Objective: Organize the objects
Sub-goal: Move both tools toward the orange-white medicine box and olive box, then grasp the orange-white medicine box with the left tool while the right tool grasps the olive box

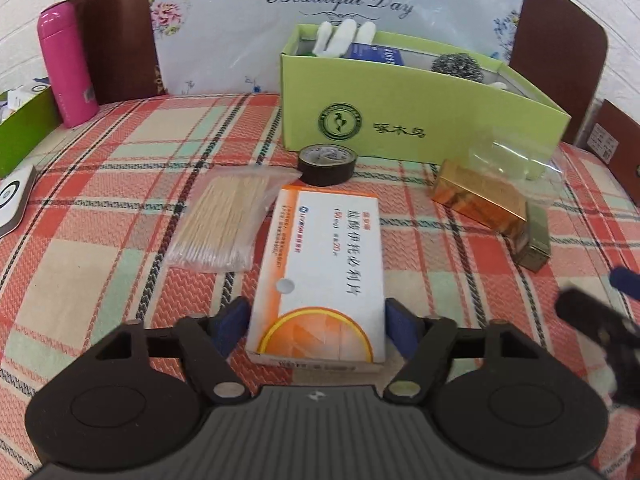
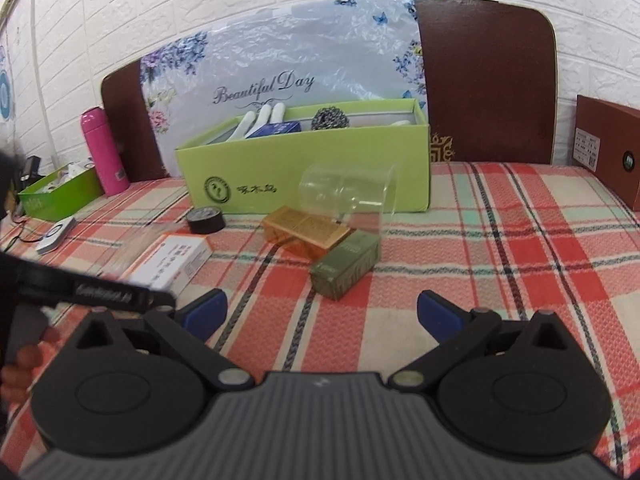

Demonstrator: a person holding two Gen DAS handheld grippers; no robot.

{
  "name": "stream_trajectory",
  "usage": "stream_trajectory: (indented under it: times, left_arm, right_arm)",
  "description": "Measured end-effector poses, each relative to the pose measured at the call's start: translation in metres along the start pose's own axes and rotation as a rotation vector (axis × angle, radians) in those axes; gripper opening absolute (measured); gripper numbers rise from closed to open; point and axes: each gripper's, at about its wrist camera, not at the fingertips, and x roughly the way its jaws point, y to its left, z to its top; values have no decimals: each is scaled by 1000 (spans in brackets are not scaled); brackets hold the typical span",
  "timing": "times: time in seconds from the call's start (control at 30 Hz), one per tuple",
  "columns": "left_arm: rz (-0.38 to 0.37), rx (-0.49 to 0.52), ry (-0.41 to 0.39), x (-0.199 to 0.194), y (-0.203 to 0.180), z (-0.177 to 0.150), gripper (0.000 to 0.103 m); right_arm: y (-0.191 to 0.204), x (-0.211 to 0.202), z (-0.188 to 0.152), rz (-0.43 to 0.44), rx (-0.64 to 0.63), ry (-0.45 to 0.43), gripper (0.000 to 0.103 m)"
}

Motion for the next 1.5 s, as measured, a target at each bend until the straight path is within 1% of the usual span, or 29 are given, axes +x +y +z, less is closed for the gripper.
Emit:
stream_trajectory:
  times: [0.1, 0.13, 0.2, 0.23, 0.3, 0.33, 0.37, 0.4, 0.47, 0.53, 0.63, 0.73, 0.8, 0.83, 0.87, 0.93, 1.03, 1.17, 1.3, 1.5]
  left_arm:
    - [-67, 14, 25, -10, -3, -3, 69]
    - [-84, 16, 30, -13, -5, -6, 69]
    - [-104, 36, 42, -18, -12, -13, 69]
    - [-99, 52, 43, -19, -16, -15, 69]
    - [-85, 82, 43, -20, -22, -19, 69]
    - [-84, 87, 43, -20, -23, -19, 69]
    - [-85, 85, 45, -20, -22, -19, 69]
    - [-88, 80, 46, -19, -21, -18, 69]
    - [-92, 79, 46, -19, -21, -18, 69]
    - [-98, 102, 46, -21, -23, -20, 69]
    - [-132, 129, 51, -28, -29, -27, 69]
    - [-160, 149, 53, -38, -35, -35, 69]
    - [-158, 149, 50, -40, -37, -37, 70]
    - [-149, 149, 51, -39, -38, -37, 72]
    - [-138, 146, 51, -36, -39, -35, 75]
    - [-104, 134, 57, -29, -41, -30, 77]
    - [-78, 136, 52, -20, -47, -21, 77]
    - [-107, 142, 45, -18, -49, -19, 76]
    - [-94, 129, 46, -16, -46, -17, 75]
    - [-87, 137, 38, -12, -48, -15, 77]
  right_arm:
    - [2, 18, 9, -17, -8, 9, 100]
    - [4, 25, 11, -22, -18, 15, 96]
    - [7, 40, 14, -36, -40, 33, 92]
    - [9, 47, 15, -42, -48, 43, 87]
    - [7, 55, 15, -51, -42, 61, 75]
    - [4, 57, 13, -47, -30, 73, 50]
    - [0, 55, 12, -34, -14, 78, 36]
    - [-3, 51, 9, -22, -8, 74, 34]
    - [-7, 41, 5, 5, -37, 90, 27]
    - [-10, 25, 0, 59, -60, 111, 25]
    - [-11, 1, -12, 128, -120, 151, 23]
    - [-7, -23, -26, 177, -200, 172, 23]
    - [-5, -35, -34, 197, -247, 182, 24]
    - [-4, -38, -34, 198, -260, 182, 30]
    - [-2, -41, -34, 189, -260, 177, 40]
    - [0, -41, -29, 171, -244, 155, 44]
    - [2, -30, -21, 131, -194, 139, 44]
    - [6, -15, -12, 85, -169, 123, 44]
    - [7, -3, -7, 69, -154, 115, 44]
    - [9, 7, -5, 52, -150, 109, 40]
